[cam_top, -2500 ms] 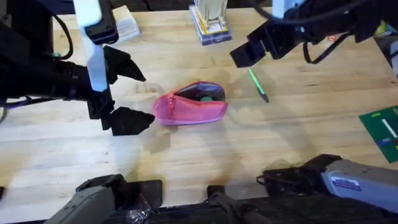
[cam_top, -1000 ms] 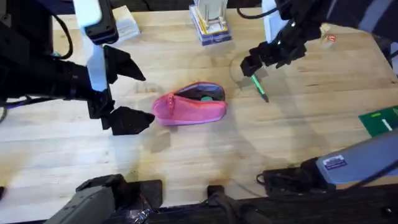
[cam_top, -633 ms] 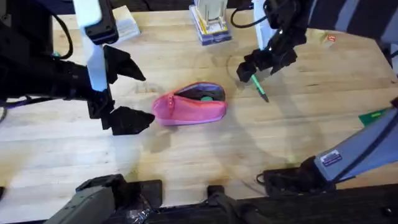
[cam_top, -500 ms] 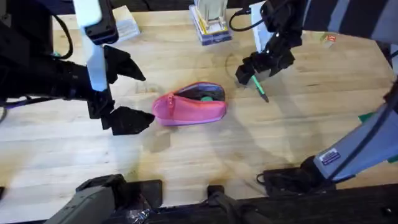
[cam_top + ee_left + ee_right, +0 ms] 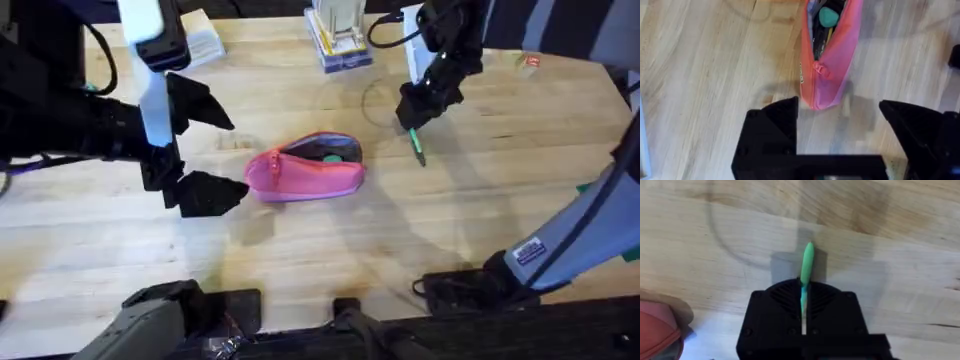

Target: Unzip the bag, pick up the pens from the table one at a time and place them inside, then zip the bag closed.

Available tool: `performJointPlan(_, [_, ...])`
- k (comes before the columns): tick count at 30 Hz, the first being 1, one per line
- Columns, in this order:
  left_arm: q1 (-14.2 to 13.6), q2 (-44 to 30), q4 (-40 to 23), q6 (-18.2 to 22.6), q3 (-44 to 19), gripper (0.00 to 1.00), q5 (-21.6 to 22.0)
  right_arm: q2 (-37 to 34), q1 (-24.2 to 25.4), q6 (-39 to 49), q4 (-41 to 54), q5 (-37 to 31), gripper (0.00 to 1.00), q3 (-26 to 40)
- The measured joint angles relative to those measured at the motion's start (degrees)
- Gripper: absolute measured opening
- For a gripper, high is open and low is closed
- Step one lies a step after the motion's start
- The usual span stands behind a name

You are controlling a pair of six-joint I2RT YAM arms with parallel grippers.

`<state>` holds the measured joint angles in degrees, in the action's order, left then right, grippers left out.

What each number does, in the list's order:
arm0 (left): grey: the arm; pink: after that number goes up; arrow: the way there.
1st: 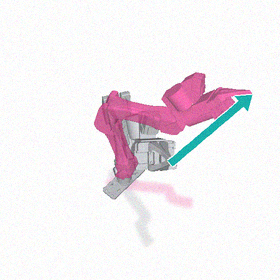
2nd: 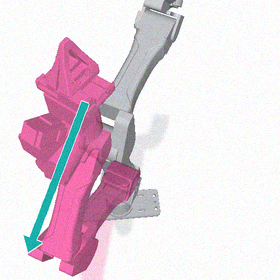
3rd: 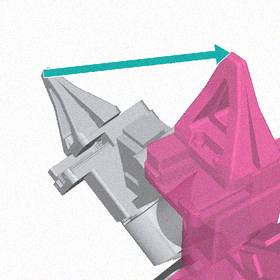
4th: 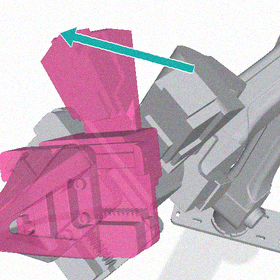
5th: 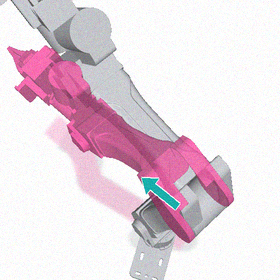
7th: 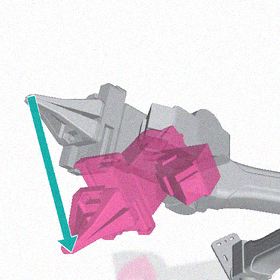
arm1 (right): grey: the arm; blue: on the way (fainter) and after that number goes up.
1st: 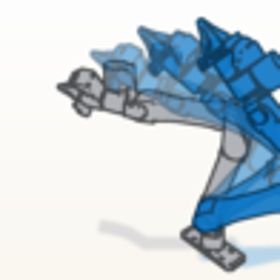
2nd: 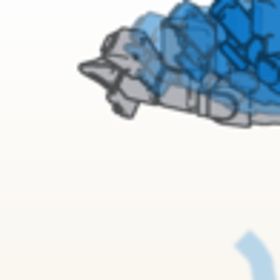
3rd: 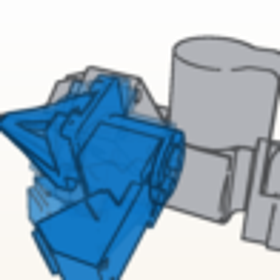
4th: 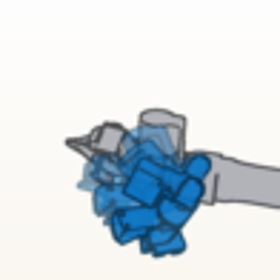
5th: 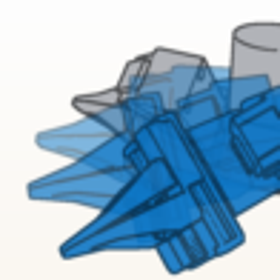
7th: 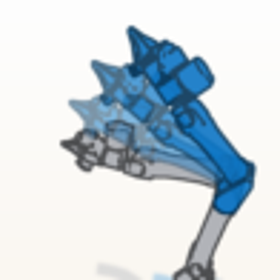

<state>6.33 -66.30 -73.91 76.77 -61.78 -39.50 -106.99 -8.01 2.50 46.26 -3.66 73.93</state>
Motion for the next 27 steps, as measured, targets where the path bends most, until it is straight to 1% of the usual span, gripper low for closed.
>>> performJointPlan(7, [0.0, 0.0, 0.0, 0.0, 0.0, 0.993, 0.0, 0.9, 0.0, -0.2, -0.4, 0.0, 0.034, -0.1])
performJointPlan(10, [0.0, 0.0, 0.0, 0.0, 0.0, 0.993, 0.0, 3.3, 0.0, -0.2, -0.3, 0.0, 0.033, -0.3])
performJointPlan(18, [0.0, 0.0, 0.0, 0.0, 0.0, 0.994, 0.0, 15.2, 0.0, -0.2, 0.0, 0.3, 0.032, -0.3])
performJointPlan(19, [0.0, 0.0, 0.0, 0.0, 0.0, 0.994, 0.0, 19.4, 0.0, 0.1, 0.1, 2.0, 0.032, -0.3])
performJointPlan(27, [0.0, 0.0, 0.0, 0.0, 0.0, 0.994, 0.0, 28.3, -0.2, 1.8, 1.2, 7.2, 0.033, -0.3])
